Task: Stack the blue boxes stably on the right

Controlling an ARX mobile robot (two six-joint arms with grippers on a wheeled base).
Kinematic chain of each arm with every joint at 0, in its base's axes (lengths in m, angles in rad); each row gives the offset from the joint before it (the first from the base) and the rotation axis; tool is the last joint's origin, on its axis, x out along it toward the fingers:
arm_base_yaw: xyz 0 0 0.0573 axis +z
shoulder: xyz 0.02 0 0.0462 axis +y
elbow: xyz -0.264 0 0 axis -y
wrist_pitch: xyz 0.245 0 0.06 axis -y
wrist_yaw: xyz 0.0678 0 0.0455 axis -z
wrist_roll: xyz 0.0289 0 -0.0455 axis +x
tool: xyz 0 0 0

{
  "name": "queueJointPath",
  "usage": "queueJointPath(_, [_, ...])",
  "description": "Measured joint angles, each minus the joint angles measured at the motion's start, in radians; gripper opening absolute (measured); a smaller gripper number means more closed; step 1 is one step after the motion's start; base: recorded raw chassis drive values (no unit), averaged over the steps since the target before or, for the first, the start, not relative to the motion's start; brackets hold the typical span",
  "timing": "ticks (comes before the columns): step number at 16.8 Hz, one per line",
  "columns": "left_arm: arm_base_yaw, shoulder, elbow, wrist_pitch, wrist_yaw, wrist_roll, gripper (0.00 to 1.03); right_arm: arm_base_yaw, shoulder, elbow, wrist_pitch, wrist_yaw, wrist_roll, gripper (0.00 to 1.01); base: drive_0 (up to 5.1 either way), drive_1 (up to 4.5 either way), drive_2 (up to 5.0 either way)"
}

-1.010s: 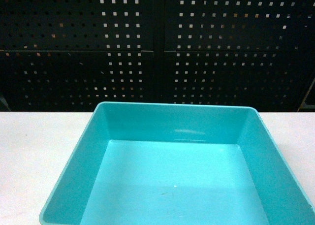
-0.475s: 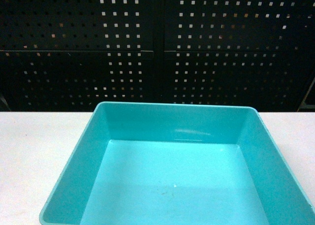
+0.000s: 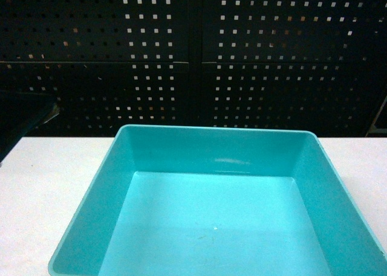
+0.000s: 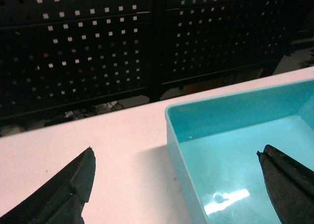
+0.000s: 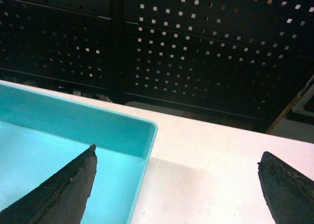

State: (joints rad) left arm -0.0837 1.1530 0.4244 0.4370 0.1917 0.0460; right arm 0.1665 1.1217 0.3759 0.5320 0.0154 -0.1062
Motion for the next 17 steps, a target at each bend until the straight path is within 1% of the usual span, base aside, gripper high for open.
queueJointPath(1, [-0.021,0.069,0.055,-0.014,-0.005,0.019,0.98,0.007,0.064,0.04,0.012,0.009,-0.001,0.98,0.0,0.0,0.0])
queueJointPath(2, [-0.039,0.125,0.087,-0.01,-0.026,0.038,0.98,0.019,0.119,0.076,0.02,0.023,-0.012,0.98,0.0,0.0,0.0])
queueJointPath(3, [-0.054,0.172,0.117,-0.027,-0.038,0.044,0.98,0.032,0.17,0.101,0.03,0.03,-0.021,0.98,0.0,0.0,0.0])
queueJointPath(4, [-0.069,0.219,0.142,-0.026,-0.063,0.06,0.98,0.039,0.229,0.124,0.034,0.033,-0.026,0.98,0.0,0.0,0.0])
queueJointPath(6, [-0.086,0.298,0.177,-0.034,-0.076,0.066,0.98,0.05,0.322,0.153,0.051,0.047,-0.035,0.98,0.0,0.0,0.0])
queueJointPath(7, [-0.092,0.37,0.198,-0.021,-0.094,0.068,0.98,0.051,0.378,0.179,0.045,0.053,-0.043,0.98,0.0,0.0,0.0])
queueJointPath(8, [-0.09,0.417,0.215,-0.035,-0.101,0.068,0.98,0.056,0.416,0.195,0.051,0.064,-0.049,0.98,0.0,0.0,0.0])
queueJointPath(10, [-0.069,0.51,0.248,-0.042,-0.118,0.066,0.98,0.057,0.491,0.217,0.05,0.066,-0.056,0.98,0.0,0.0,0.0])
queueJointPath(12, [-0.043,0.586,0.267,-0.021,-0.122,0.063,0.98,0.057,0.572,0.224,0.059,0.081,-0.068,0.98,0.0,0.0,0.0])
queueJointPath(13, [-0.037,0.609,0.271,-0.013,-0.113,0.06,0.98,0.057,0.601,0.225,0.075,0.087,-0.072,0.98,0.0,0.0,0.0])
queueJointPath(17, [-0.035,0.705,0.279,0.002,-0.114,0.058,0.98,0.055,0.702,0.226,0.114,0.094,-0.076,0.98,0.0,0.0,0.0])
